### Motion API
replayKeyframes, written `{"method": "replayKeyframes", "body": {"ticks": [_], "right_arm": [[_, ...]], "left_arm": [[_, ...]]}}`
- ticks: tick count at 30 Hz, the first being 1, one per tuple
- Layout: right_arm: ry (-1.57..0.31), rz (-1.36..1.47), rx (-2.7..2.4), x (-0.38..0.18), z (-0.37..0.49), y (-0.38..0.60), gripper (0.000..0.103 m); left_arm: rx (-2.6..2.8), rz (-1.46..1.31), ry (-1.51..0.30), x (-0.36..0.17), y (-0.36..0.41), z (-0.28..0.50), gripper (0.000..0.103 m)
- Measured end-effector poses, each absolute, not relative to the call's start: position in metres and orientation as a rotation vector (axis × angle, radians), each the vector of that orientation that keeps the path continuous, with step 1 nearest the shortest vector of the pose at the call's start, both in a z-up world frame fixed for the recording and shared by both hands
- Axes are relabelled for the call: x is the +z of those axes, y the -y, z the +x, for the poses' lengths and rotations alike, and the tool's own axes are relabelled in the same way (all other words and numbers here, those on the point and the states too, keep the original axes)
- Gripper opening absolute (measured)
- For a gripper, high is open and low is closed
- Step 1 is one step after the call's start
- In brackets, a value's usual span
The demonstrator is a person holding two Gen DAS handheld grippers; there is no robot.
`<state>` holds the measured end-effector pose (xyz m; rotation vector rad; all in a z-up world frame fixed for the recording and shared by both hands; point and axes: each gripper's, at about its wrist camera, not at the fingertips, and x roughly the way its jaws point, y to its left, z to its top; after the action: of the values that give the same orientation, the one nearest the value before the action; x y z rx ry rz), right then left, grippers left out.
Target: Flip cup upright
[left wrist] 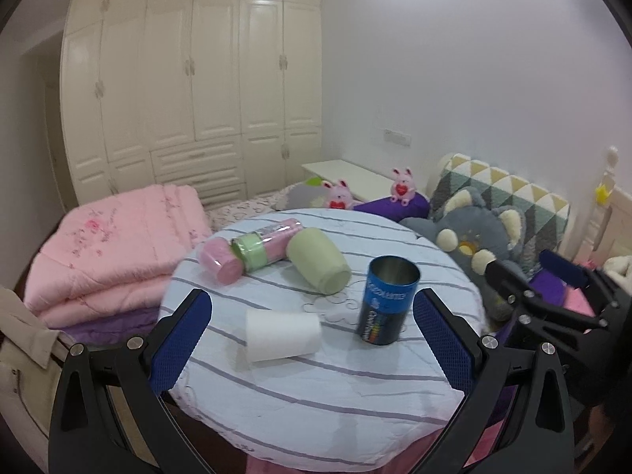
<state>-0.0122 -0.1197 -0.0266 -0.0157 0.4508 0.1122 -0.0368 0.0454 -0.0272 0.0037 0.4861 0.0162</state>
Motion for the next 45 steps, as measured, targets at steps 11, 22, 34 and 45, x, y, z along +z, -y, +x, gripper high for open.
{"method": "replayKeyframes", "body": {"ticks": [11,22,34,45], "right_arm": [[-0.375,-0.027,0.102,-0.016,-0.027,0.114,0.081],[-0.296,-0.021,0.086,-0.011,-0.035,0.116,0.081],[-0.301,-0.005,0.088,-0.013,-0.034,0.120,0.081],[-0.317,0.008,0.091,-0.016,-0.030,0.124,0.081]], "left_arm": [[-0.004,-0.016,-0.452,-0.027,-0.047,-0.041,0.103],[-0.034,-0.040,-0.401,-0.024,-0.043,-0.044,0.103],[-0.013,-0.024,-0.375,-0.022,-0.038,-0.046,0.103],[0.002,-0.011,-0.371,-0.022,-0.034,-0.043,0.103]]}}
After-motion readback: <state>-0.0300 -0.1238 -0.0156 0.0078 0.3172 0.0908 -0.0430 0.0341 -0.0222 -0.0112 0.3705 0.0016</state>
